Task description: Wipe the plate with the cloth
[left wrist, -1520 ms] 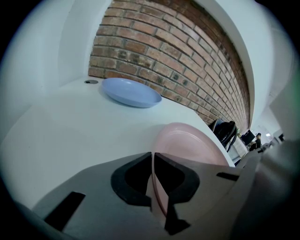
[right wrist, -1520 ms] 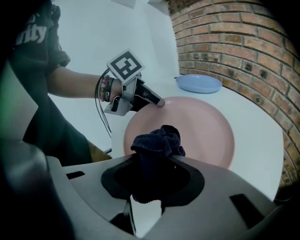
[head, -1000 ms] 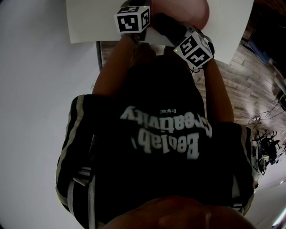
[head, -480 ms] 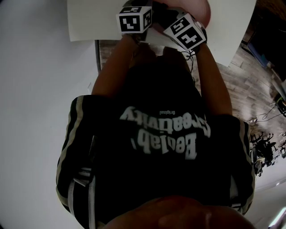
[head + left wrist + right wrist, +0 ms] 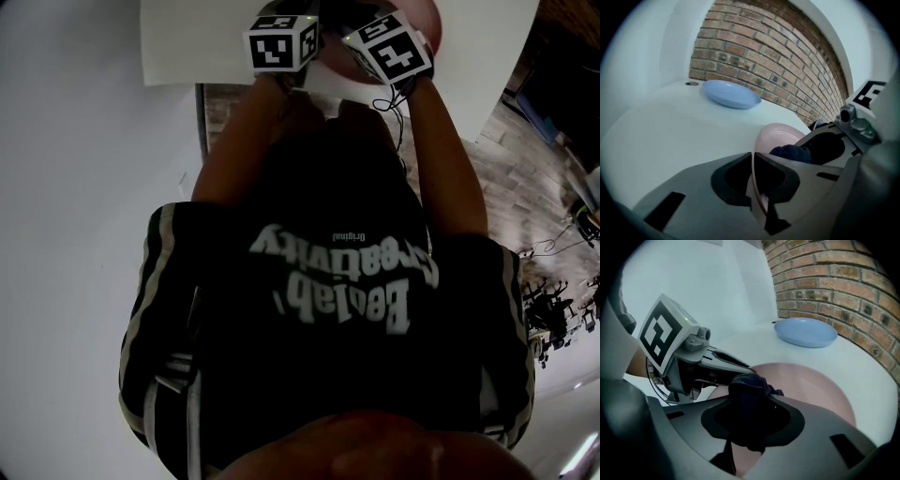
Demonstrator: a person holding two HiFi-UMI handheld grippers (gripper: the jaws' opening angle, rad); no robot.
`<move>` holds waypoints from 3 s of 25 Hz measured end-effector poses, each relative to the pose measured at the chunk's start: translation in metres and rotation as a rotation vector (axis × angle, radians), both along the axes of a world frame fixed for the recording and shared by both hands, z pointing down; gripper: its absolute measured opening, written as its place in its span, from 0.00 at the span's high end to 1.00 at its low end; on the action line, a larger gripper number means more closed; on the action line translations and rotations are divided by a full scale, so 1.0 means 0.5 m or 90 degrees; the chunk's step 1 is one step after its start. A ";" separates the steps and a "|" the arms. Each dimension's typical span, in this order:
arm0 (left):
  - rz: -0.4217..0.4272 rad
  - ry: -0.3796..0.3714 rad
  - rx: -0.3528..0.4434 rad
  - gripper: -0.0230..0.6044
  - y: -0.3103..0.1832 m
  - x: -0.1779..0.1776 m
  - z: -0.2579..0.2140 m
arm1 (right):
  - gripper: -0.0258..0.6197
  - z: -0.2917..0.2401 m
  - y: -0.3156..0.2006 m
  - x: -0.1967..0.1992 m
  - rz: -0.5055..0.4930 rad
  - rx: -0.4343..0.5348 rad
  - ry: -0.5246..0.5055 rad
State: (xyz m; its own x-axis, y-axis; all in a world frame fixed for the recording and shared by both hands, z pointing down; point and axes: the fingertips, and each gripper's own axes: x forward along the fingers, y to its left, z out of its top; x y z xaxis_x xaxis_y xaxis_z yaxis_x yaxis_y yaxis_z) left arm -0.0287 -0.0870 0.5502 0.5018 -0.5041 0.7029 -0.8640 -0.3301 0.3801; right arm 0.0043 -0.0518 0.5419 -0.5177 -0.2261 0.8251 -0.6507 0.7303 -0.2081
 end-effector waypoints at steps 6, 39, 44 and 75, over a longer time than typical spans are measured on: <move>0.002 -0.001 -0.001 0.93 -0.002 0.000 0.002 | 0.77 -0.002 -0.040 0.036 0.058 0.026 0.033; -0.003 -0.001 0.002 0.93 -0.005 0.006 0.002 | 0.78 -0.003 0.168 0.171 -0.015 -0.028 0.145; 0.000 0.000 0.004 0.93 -0.006 0.002 0.002 | 0.78 0.000 0.175 0.118 -0.061 -0.010 0.150; 0.014 0.001 0.012 0.92 0.010 0.009 0.003 | 0.77 -0.004 -0.017 0.203 0.096 0.119 0.197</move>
